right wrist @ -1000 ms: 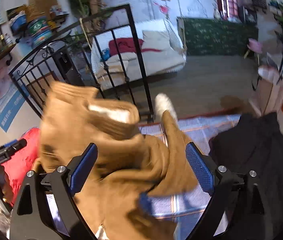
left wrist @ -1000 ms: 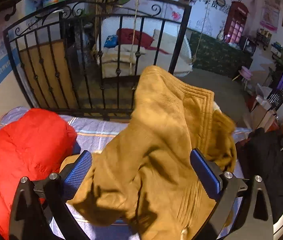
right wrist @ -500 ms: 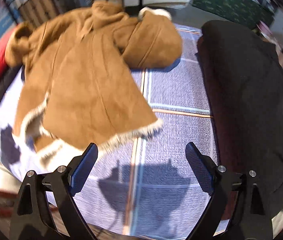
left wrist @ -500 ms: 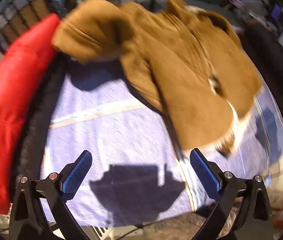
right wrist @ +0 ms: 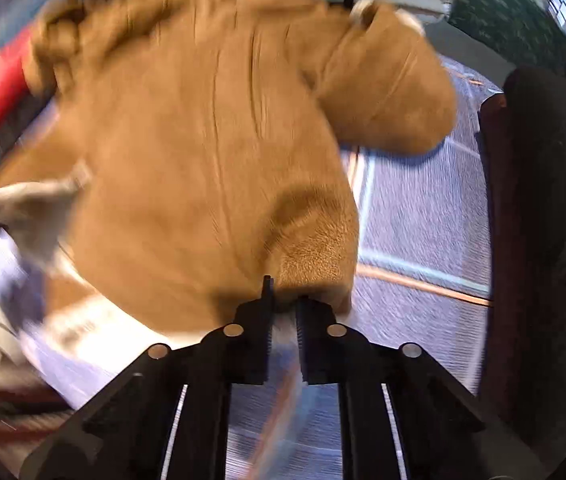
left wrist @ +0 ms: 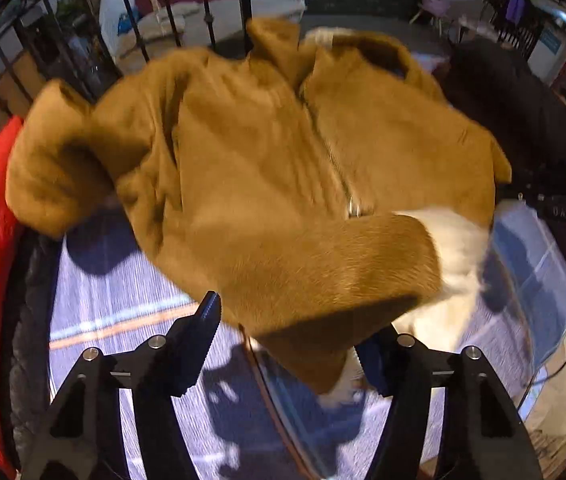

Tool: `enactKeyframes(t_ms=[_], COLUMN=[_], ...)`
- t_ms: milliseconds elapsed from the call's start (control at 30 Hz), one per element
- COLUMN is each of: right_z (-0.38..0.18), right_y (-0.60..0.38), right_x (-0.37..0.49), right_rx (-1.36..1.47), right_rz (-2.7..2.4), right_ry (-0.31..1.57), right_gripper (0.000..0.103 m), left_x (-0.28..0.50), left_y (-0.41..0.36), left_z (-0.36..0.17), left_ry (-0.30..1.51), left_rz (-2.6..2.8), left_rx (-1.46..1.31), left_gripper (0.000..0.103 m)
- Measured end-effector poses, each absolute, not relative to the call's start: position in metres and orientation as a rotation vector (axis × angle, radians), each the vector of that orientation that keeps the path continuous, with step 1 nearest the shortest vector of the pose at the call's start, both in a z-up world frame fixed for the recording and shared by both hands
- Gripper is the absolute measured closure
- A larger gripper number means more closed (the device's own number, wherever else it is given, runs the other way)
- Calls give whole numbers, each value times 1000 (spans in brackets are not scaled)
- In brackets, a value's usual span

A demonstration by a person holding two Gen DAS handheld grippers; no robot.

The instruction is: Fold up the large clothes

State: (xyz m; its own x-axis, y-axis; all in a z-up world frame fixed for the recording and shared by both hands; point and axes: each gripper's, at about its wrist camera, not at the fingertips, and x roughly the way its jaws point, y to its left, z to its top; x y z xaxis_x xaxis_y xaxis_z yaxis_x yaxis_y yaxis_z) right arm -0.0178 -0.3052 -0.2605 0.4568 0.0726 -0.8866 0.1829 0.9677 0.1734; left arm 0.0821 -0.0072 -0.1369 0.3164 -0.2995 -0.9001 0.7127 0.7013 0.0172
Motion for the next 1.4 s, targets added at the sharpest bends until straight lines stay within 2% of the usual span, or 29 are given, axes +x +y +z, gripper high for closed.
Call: enactKeyframes(t_ms=[33, 167, 367, 400, 500, 533, 700, 833, 933, 1000, 1033, 1067, 1167, 1200, 1233, 1267, 1300, 1400], right_z=[-249, -217, -232, -236, -248, -250, -260, -262, -262, -261, -260, -260, -260, -262, -263, -266, -268, -275], right_y=[-313, -355, -356, -355, -356, -356, -361, -360, -358, -358, -358, -357, -355, -354, -354, -355, -356, -358], right_x=[-20, -43, -58, -58, -62, -61, -58, -56, -56, -56, -56, -56, -54, -54, -54, -54, -54, -55], right_rx=[313, 589, 639, 628, 648, 641, 660, 654, 648, 641, 638, 633, 608, 603, 606, 618, 628, 664], right_rz=[-76, -115, -117, -123, -123, -122, -110, -100, -95, -96, -97, -98, -101, -102, -104, -105, -107, -115], right_ry=[1055, 913, 950, 956, 974, 981, 994, 1013, 1019, 1023, 1025, 1027, 1038, 1043, 1048, 1051, 1053, 1058], right_gripper=[96, 97, 97, 97, 97, 97, 97, 97, 97, 97, 97, 97, 97, 97, 97, 97, 97, 97], left_x=[91, 128, 119, 110, 81, 72, 59, 79, 86, 86, 84, 81, 59, 48, 39, 27, 15, -20], left_y=[-16, -35, -28, -20, 6, 15, 73, 112, 107, 87, 74, 57, -7, -31, -50, -66, -83, -118], left_z=[-121, -85, -100, -98, -99, -100, -144, -182, -207, -221, -224, -223, -197, -185, -177, -168, -160, -150], left_ry=[1011, 995, 1099, 1098, 1074, 1065, 1179, 1345, 1417, 1458, 1477, 1499, 1415, 1370, 1356, 1355, 1340, 1233], left_rz=[-697, -703, -686, -694, -680, -671, -520, -445, -476, -494, -539, -597, -741, -804, -866, -938, -1001, -1010], left_rx=[428, 258, 224, 218, 257, 284, 364, 126, -2, -11, -36, -76, 18, 85, 117, 129, 158, 381], left_gripper=[48, 48, 45, 42, 22, 19, 16, 16, 16, 20, 35, 40, 41, 50, 71, 78, 79, 70])
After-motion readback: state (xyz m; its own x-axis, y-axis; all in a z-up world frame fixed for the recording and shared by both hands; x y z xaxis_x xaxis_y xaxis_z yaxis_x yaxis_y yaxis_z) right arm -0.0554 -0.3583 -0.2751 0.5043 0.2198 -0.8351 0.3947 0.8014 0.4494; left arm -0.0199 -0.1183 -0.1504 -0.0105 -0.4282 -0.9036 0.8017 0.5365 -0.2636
